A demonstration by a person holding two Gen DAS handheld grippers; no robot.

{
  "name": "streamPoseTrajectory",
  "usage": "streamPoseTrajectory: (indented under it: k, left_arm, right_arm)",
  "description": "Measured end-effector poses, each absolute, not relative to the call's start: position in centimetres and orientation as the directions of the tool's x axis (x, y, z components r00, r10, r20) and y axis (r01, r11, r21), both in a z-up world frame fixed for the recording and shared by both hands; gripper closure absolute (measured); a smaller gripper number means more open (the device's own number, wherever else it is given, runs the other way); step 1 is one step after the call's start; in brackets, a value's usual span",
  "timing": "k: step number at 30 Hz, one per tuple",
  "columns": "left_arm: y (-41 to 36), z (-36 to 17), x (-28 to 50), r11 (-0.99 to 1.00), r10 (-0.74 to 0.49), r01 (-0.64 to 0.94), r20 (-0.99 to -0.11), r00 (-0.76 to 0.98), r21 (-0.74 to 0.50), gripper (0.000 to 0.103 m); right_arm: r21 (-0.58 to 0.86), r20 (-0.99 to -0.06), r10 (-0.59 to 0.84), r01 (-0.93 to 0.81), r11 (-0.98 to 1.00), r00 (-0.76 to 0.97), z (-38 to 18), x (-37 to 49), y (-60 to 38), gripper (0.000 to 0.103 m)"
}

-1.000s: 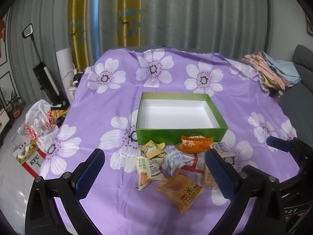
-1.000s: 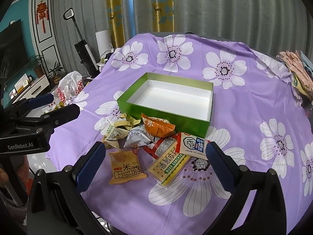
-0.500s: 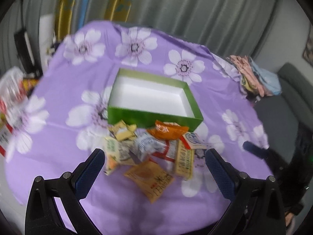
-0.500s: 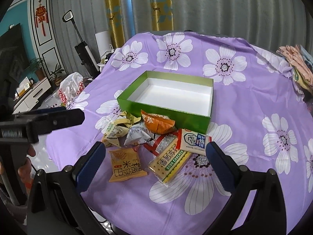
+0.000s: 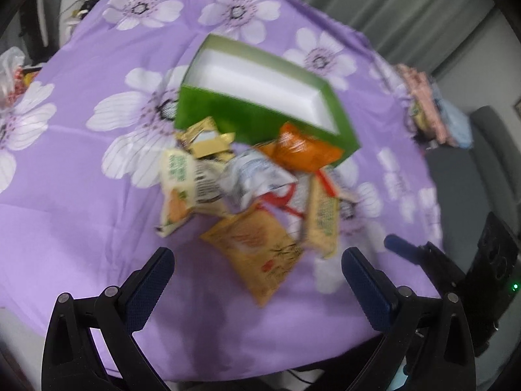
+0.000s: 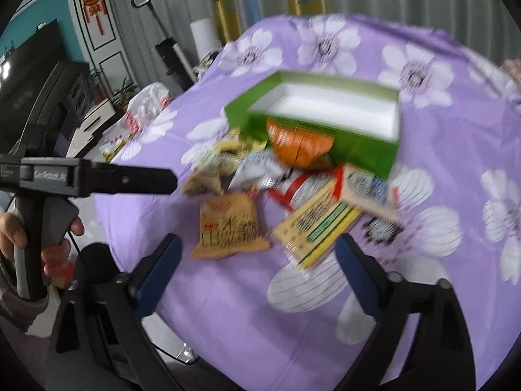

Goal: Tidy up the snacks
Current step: 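Grasp the yellow rice-cracker bag with the right gripper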

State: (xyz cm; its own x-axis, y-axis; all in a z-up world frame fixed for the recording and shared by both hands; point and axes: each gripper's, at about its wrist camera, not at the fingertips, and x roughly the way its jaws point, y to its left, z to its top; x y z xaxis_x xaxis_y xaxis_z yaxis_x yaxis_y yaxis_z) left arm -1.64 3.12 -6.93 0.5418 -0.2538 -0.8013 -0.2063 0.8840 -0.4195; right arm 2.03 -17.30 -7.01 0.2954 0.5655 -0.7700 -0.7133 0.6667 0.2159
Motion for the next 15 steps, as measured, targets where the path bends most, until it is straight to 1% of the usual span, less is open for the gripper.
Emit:
streamPoseTrajectory:
  k: [2, 5, 11, 13, 15]
  left_arm:
    - [3.0, -7.8, -1.5, 0.878, -0.259, -0.221, -0.809, 0.527, -0.425, 0.001]
    - [2.7, -8.9, -1.6, 0.874, -0.252, -0.239, -0.815, 0.522, -0.423, 0.001]
    - [2.5, -10.3, -1.5, 0.856, -0.249, -0.273, -0.813, 0.527, -0.439, 0.001]
    - [2.5, -10.4, -1.4, 0.855, -0.245, -0.274, -0.808, 0.536, -0.441, 0.005]
    - [2.5, -10.6, -1.2, 0.856, -0.241, -0.276, -0.810, 0.535, -0.437, 0.014]
  right_arm:
    - [0.265, -0.778, 0.578, -0.708, 0.655, 0.244, -8.7, 2.2, -17.1, 0.023]
    - [0.299, -0.787, 0.588, -0.717, 0.630, 0.189, -10.7, 2.1, -16.6, 0.027]
    - [0.297, -0.779, 0.605, -0.752, 0.588, 0.165, -12.8, 2.0, -15.0, 0.030]
    - [0.268, -0.782, 0.595, -0.763, 0.588, 0.185, -13.0, 2.2, -14.3, 0.030]
    - [0.256, -0.770, 0.607, -0.777, 0.575, 0.196, -13.0, 2.3, -13.6, 0.031]
